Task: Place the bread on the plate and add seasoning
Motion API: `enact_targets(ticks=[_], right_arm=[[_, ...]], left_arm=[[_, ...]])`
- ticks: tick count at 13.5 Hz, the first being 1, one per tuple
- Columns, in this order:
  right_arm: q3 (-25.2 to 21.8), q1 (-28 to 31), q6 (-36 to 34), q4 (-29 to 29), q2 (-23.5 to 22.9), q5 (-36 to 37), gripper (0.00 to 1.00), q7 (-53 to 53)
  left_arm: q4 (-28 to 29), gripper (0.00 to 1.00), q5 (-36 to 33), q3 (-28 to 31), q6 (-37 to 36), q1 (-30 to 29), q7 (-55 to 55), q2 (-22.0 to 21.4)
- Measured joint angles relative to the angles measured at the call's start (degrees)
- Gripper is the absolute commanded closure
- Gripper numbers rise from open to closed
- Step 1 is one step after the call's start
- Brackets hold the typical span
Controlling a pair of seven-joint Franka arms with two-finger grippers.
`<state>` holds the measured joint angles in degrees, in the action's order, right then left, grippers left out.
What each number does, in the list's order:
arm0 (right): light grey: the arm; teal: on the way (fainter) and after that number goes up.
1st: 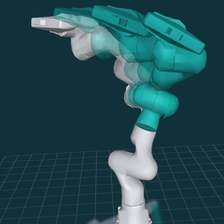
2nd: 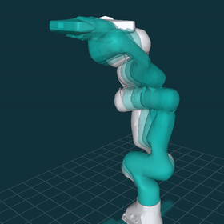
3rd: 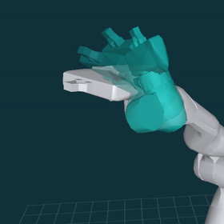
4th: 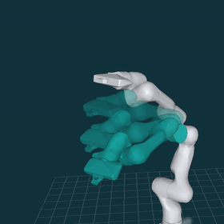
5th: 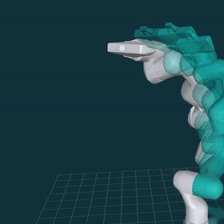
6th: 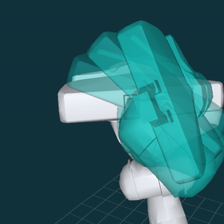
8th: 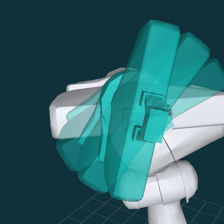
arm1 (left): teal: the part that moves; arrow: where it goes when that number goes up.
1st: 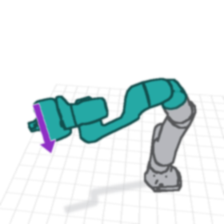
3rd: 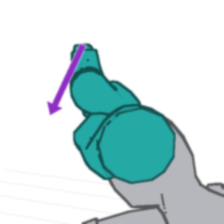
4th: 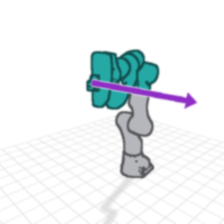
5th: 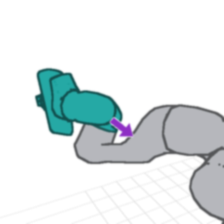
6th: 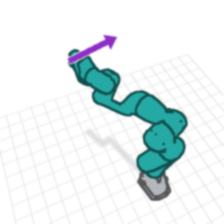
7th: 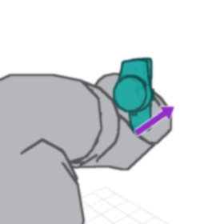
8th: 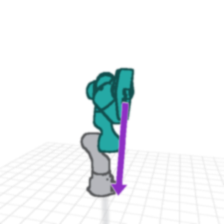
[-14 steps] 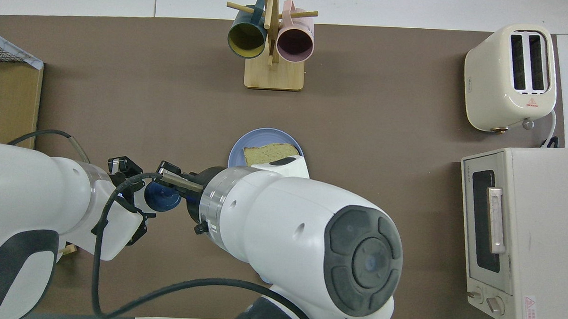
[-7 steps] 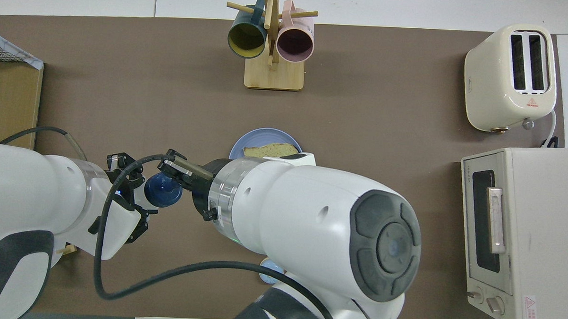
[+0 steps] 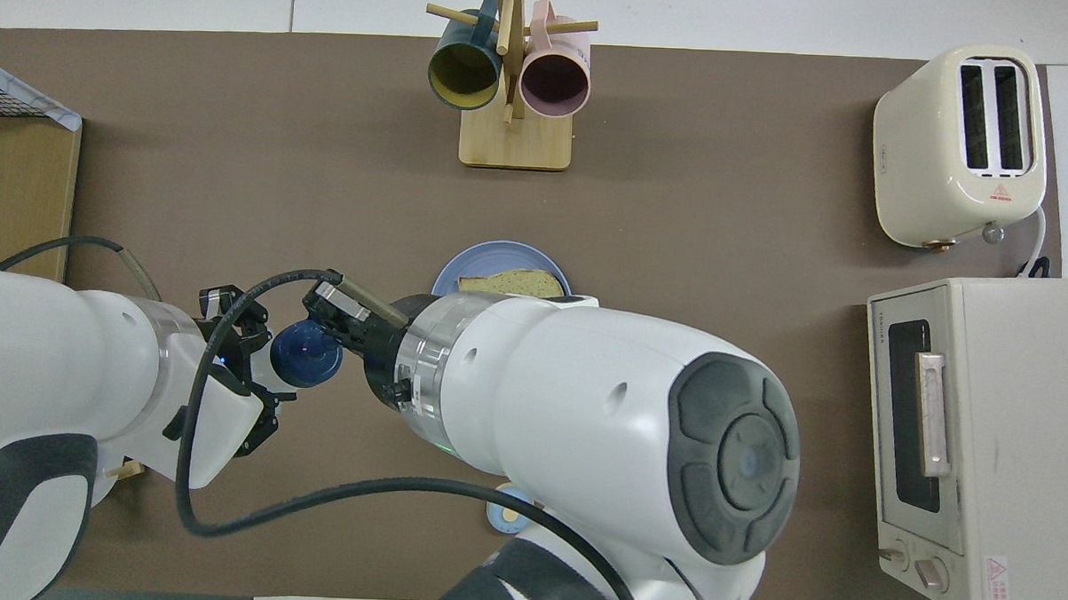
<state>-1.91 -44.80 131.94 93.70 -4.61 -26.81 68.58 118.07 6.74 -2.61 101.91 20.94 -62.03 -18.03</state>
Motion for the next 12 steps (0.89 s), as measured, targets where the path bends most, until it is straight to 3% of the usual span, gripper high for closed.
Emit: enact_targets(ticks=[12], right_arm=[[-0.04,1.15,0.96,-0.25,0.07,-3.18,0.99,7.12]], left_arm=[[-0.99,1.0,0.16,0.18,0.33,0.0,0.07,-0.02]])
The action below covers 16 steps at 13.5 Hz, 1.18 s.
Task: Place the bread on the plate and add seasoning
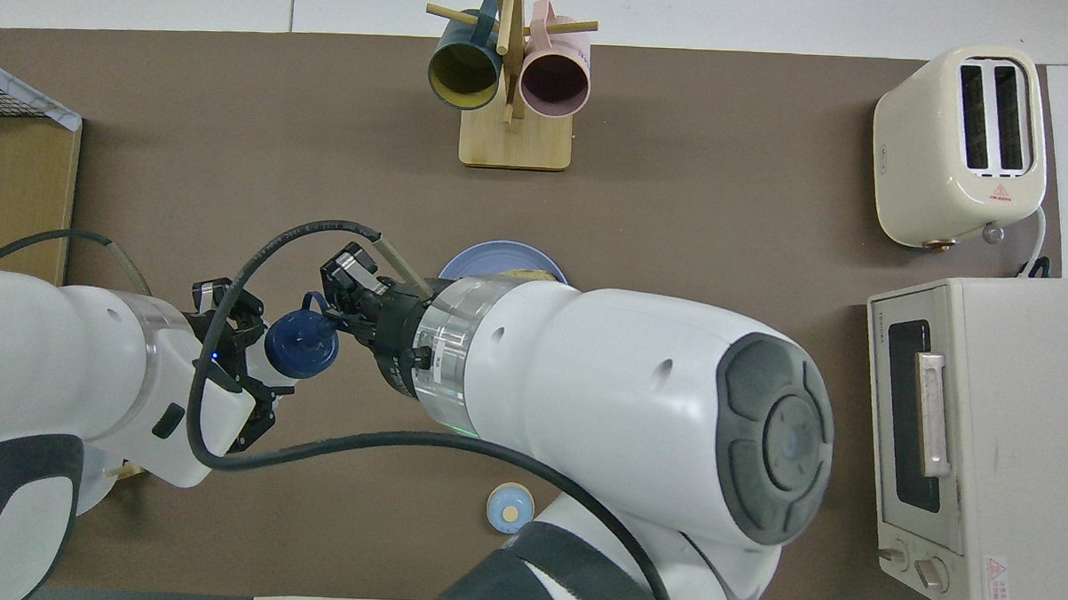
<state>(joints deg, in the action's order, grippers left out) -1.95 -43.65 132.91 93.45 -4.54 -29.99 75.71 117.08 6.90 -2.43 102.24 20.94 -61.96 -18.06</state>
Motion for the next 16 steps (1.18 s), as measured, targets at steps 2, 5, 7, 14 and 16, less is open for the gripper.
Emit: enact_targets(ticks=[2,5,7,14,16], right_arm=[[0.05,0.25,0.0,0.0,0.0,-0.69,0.99,0.0],[0.11,0.94,-0.22,-0.02,0.07,-1.18,0.99,-0.2],[0.28,1.84,-1.58,-0.41,0.18,-1.21,0.99,-1.97],[0.15,3.8,-2.28,-1.95,0.57,-1.21,0.0,-4.7],[-0.04,3.8,-1.92,-1.96,0.81,-1.21,0.0,-5.53]], left_arm=[[-0.07,1.0,0.0,-0.01,0.01,0.0,0.0,0.0],[-0.17,1.0,0.07,-0.13,0.24,0.01,0.11,0.0],[-0.09,1.0,0.08,-0.27,0.1,0.07,0.12,0.01],[1.39,1.0,-0.03,-0.51,-1.24,0.65,-0.38,-0.18],[2.01,1.0,-0.3,-0.39,-1.79,0.61,-0.38,-0.18]])
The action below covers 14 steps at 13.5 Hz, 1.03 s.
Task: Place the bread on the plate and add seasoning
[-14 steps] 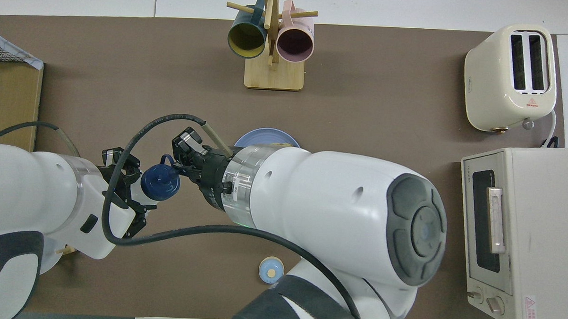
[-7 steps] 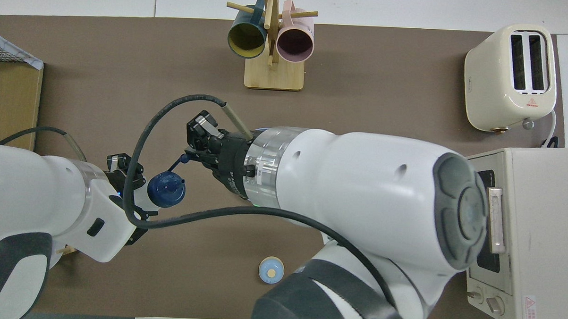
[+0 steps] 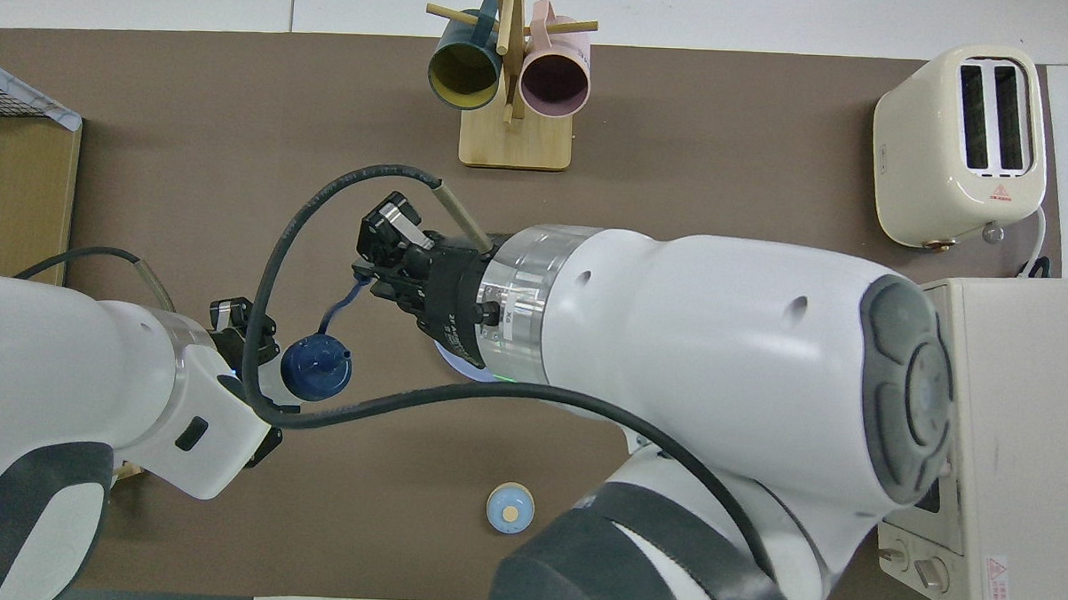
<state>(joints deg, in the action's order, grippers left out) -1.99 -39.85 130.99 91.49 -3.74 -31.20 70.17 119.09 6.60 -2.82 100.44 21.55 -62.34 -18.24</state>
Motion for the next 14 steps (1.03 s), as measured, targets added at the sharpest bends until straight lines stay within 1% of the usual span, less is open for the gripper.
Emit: enact_targets(ticks=[2,3,6,9,10,12,14], right_arm=[[-0.18,0.86,-1.36,0.65,0.55,0.45,0.0,-2.75],[-0.24,1.8,-3.24,1.23,0.88,1.3,0.0,-5.74],[-0.52,8.2,-14.56,2.39,2.06,5.98,0.0,-19.64],[-0.8,15.96,-24.77,2.55,2.95,11.55,0.0,-33.6],[-0.86,18.19,-27.38,2.57,3.15,13.68,0.0,-36.7],[-0.91,21.69,-31.78,2.54,3.58,19.61,0.0,-41.53],[-0.91,23.25,-36.29,2.04,4.21,25.04,0.0,-42.93]], left_arm=[[0.55,1.0,-0.02,0.06,-0.02,-0.02,0.0,0.0],[0.57,1.0,-0.03,0.07,-0.02,-0.02,0.0,0.0],[0.57,1.0,-1.66,0.01,0.14,-0.04,1.71,0.0],[0.58,1.0,-5.15,-2.02,1.79,-0.03,7.14,0.33],[0.58,1.0,-6.79,-2.99,2.41,-0.02,9.3,0.74],[0.52,1.0,-12.39,-5.84,3.6,0.0,14.23,2.54],[-0.3,1.0,-18.47,-9.27,4.47,0.14,20.27,5.99]])
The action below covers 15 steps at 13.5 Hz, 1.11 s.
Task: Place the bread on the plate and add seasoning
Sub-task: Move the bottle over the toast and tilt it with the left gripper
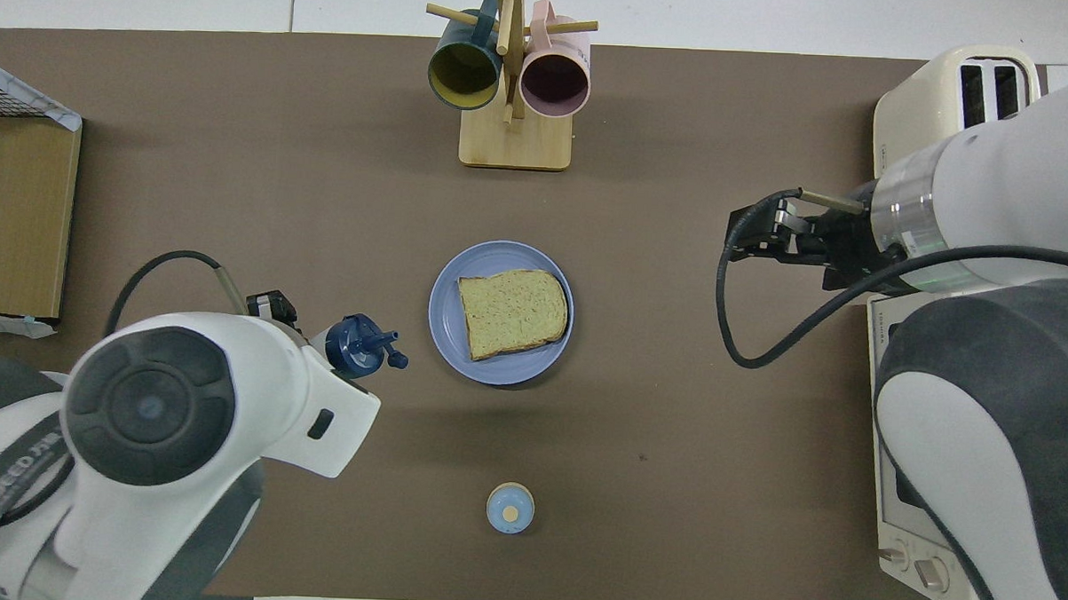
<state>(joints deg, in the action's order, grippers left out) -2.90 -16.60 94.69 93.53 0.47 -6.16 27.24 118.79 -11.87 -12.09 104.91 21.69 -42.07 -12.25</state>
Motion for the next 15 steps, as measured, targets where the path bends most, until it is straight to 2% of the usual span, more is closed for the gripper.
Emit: enact_targets(ticks=[3,5,7,10,12,15], right_arm=[[0.05,3.67,-6.87,-2.23,0.8,1.65,0.0,-3.23],[0.08,7.8,-9.73,-2.43,1.9,1.69,0.0,-6.92],[0.07,10.41,-10.99,-2.26,3.52,1.69,0.0,-9.66],[0.17,10.88,-10.83,-2.11,4.28,1.77,0.0,-9.86],[0.22,11.47,-10.91,-2.26,3.39,3.88,0.0,-10.44],[0.64,12.48,-12.34,-3.8,1.5,6.13,0.0,-13.47]], left_arm=[[-4.54,1.0,-9.97,-1.87,-0.05,2.27,5.97,8.07],[-8.55,1.0,-17.41,-1.9,-1.58,5.55,10.67,15.36],[-12.76,1.0,-23.58,-1.9,-5.43,8.51,12.9,22.4],[-19.62,1.0,-32.86,-1.88,-12.25,13.33,17.7,33.25],[-22.05,1.0,-36.82,-1.84,-13.72,14.24,18.76,36.69],[-22.61,1.0,-41.03,-1.5,-16.23,14.09,18.68,37.19]])
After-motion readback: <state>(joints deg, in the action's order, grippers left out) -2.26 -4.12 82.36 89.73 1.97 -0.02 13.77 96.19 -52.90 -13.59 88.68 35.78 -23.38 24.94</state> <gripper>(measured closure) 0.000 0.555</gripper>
